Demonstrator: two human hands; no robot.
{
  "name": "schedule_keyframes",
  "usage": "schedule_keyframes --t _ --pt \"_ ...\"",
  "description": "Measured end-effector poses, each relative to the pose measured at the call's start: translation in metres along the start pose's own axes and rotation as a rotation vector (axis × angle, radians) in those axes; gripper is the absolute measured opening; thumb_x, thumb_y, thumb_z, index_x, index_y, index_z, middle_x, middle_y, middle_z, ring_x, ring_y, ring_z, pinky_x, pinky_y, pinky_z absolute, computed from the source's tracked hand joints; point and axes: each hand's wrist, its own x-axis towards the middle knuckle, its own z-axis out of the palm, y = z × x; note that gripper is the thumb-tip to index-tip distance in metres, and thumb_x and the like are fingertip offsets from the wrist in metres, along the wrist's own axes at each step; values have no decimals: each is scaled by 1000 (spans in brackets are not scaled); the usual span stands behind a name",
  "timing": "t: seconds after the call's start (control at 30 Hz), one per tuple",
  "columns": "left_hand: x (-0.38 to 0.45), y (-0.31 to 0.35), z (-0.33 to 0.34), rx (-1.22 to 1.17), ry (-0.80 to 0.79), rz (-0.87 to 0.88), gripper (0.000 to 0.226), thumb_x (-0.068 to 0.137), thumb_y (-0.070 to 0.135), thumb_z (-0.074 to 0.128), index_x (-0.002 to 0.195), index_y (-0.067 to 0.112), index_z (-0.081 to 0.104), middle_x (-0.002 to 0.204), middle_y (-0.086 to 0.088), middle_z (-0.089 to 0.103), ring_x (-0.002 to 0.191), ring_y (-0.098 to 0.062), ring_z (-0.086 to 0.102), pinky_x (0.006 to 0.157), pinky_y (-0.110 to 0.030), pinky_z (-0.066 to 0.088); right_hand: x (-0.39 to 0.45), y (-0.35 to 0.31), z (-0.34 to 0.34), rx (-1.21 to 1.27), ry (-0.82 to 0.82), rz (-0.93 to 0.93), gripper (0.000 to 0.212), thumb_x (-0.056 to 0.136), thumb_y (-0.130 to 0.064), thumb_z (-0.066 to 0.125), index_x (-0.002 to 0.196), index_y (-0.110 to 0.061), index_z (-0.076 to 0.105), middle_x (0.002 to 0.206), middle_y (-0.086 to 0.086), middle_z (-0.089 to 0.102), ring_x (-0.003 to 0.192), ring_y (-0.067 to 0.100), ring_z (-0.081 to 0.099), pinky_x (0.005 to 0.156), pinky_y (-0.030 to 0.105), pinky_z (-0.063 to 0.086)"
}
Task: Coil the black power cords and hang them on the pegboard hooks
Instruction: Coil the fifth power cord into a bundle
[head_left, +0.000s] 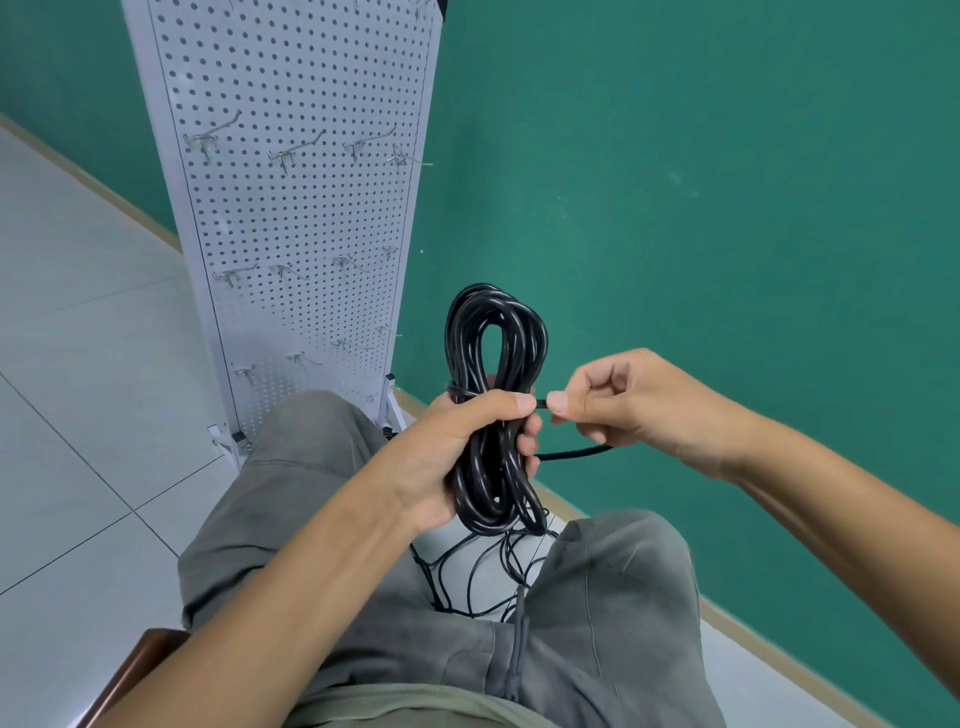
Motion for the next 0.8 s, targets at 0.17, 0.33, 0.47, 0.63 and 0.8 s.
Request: schedule_keyframes --t 0.17,0.33,0.47,0.63,0.8 --pt "-5 1 1 99 -138 42 22 76 13 75 96 7 66 71 -4 57 63 -15 53 69 -31 55 3 10 -6 203 -118 94 70 90 -69 32 92 -8 65 55 4 38 49 16 25 51 23 30" --pt "-7 -2 7 227 -225 58 16 84 6 65 97 7 56 69 -6 48 67 -18 46 74 -33 50 14 15 -28 235 -135 131 97 85 -83 12 92 -6 70 63 13 36 47 17 28 50 23 34" --pt "-4 2 9 473 -265 79 13 83 2 64 87 7 53 70 -10 51 71 -25 46 77 -34 48 20 13 -30 125 -51 113 90 90 -83 10 74 -17 69 63 13 38 48 19 25 50 23 30" --pt "11 13 20 859 -332 82 23 82 -7 68 100 -1 56 79 -5 58 74 -16 52 70 -24 47 26 -9 -34 -221 51 150 92 97 -73 6 75 -7 66 75 20 52 64 25 43 60 33 39" --pt "39 23 26 1214 -449 94 47 73 8 67 112 -8 48 86 -8 49 78 -18 44 67 -49 44 42 -30 -44 -396 13 192 103 95 -76 2 87 -1 71 55 10 52 49 23 39 51 28 36"
